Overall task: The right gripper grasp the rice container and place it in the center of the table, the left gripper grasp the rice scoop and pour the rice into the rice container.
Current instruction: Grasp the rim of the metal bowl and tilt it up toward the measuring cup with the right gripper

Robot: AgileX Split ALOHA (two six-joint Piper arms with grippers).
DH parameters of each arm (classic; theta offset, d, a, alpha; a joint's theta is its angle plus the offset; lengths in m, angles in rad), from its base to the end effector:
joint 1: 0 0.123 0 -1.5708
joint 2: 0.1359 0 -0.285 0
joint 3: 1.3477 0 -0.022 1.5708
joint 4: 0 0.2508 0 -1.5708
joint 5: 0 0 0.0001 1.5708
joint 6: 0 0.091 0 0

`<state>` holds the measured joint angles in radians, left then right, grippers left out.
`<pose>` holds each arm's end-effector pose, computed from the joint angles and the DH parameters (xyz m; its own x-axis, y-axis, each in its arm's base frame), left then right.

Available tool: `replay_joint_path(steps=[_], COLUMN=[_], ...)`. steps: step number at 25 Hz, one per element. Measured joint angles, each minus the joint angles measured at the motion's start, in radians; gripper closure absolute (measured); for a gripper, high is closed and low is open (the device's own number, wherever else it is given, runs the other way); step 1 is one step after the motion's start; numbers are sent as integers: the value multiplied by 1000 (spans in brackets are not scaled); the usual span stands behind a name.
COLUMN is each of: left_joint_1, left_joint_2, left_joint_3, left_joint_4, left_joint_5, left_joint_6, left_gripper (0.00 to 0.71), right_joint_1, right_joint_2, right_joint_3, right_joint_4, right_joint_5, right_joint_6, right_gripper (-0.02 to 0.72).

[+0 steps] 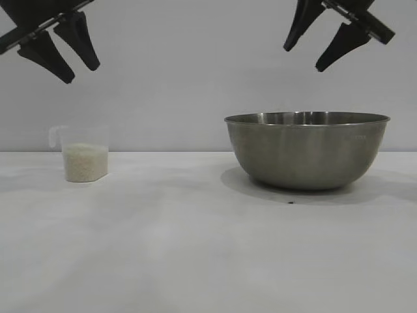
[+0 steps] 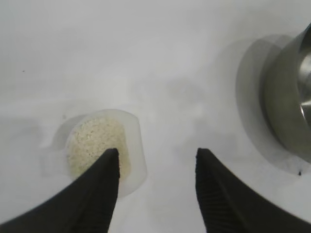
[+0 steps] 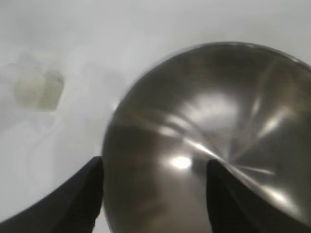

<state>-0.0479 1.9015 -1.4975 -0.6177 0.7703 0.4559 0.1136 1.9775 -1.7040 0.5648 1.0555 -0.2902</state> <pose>0.4170 -0.0568 0.2508 -0.8369 0.0258 -0.5467 0.2531 0.9039 -0.3449 0.4217 0.0908 0.2682 -0.9169 -0.0935 -0.3880 -0.2709 0.8597 0.4331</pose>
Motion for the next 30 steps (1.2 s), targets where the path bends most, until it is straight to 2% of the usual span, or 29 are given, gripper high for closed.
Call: replay_joint_path(steps=[7, 16, 19, 30], left_joint_1=[0, 0, 0, 0], left_joint_2=[-45, -59, -59, -59], left_joint_3=[0, 0, 0, 0], left_joint_4=[141, 189, 192, 192], left_joint_5=[36, 93, 99, 108], left_joint_6=[-107, -137, -139, -141], left_gripper=[397, 397, 397, 397], right_joint_1=[0, 0, 0, -84], right_joint_2=[-30, -32, -32, -30], right_joint_3=[0, 0, 0, 0], right_joint_4=[-195, -332, -358, -355], right_joint_5=[81, 147, 168, 176], right_joint_6=[83, 139, 144, 141], right_gripper=[301, 301, 301, 301])
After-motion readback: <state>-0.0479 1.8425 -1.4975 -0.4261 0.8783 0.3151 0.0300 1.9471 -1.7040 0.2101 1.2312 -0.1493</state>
